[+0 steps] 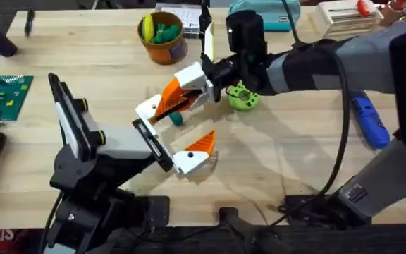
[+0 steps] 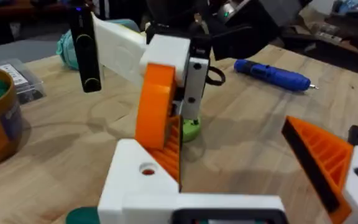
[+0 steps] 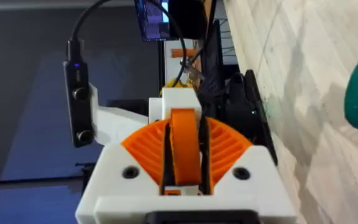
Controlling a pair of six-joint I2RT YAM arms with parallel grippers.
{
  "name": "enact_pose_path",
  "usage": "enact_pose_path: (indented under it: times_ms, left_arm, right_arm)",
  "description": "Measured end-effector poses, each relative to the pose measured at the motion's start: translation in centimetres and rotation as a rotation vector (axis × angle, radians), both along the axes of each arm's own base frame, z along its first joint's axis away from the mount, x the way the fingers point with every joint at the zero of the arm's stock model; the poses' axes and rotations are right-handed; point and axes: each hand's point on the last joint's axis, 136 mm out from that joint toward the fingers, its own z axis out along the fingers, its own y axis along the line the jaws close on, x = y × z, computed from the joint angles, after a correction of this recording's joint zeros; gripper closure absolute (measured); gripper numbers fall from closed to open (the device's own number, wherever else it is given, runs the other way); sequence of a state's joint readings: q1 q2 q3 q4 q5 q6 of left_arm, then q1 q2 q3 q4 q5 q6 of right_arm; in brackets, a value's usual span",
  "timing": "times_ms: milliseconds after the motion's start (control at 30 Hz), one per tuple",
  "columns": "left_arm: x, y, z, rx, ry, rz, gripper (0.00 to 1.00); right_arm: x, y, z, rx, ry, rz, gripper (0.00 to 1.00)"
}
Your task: Pick up the gripper from the table and insert it into the empty holder that is missing its gripper. Then pick up a screw, insert it into the mounting hole, and use the screwdriver to tighten it. Finally, clean up the table by picking up the vegetable and placing it into the bucket.
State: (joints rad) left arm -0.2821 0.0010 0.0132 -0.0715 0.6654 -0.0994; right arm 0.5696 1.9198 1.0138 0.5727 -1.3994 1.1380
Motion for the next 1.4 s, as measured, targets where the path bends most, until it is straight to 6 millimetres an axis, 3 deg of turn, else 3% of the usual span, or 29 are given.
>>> enact_pose_path:
  times_ms: [633, 800, 933, 967, 1000, 1167, 1400]
  left_arm:
    - [-0.1, 0.0, 0.0, 0.007, -0.012, -0.005, 0.011]
    - [-1.5, -1.0, 0.0, 0.002, -0.008, -0.100, 0.011]
    - [-1.8, -1.2, 0.0, 0.001, -0.006, -0.123, 0.011]
    - [-1.9, -1.3, 0.0, 0.001, -0.006, -0.130, 0.011]
    - [-2.0, -1.3, 0.0, 0.001, -0.005, -0.132, 0.011]
    - [-2.1, -1.4, 0.0, 0.000, -0.005, -0.140, 0.011]
    - [-2.1, -1.4, 0.0, 0.000, -0.005, -0.142, 0.011]
  right_arm:
    - [0.2, -0.1, -0.1, -0.005, 0.005, -0.008, 0.469]
    - [0.3, -0.1, -0.1, -0.004, 0.001, -0.013, 0.399]
    - [0.4, -0.2, -0.1, -0.005, 0.002, -0.015, 0.261]
    - [0.4, -0.2, -0.1, -0.005, 0.003, -0.017, 0.061]
    - [0.5, -0.2, -0.1, -0.004, 0.001, -0.018, 0.024]
    - [1.2, -0.6, -0.2, -0.006, -0.003, -0.043, 0.010]
    - [4.9, -2.3, -0.7, -0.033, -0.018, -0.186, 0.010]
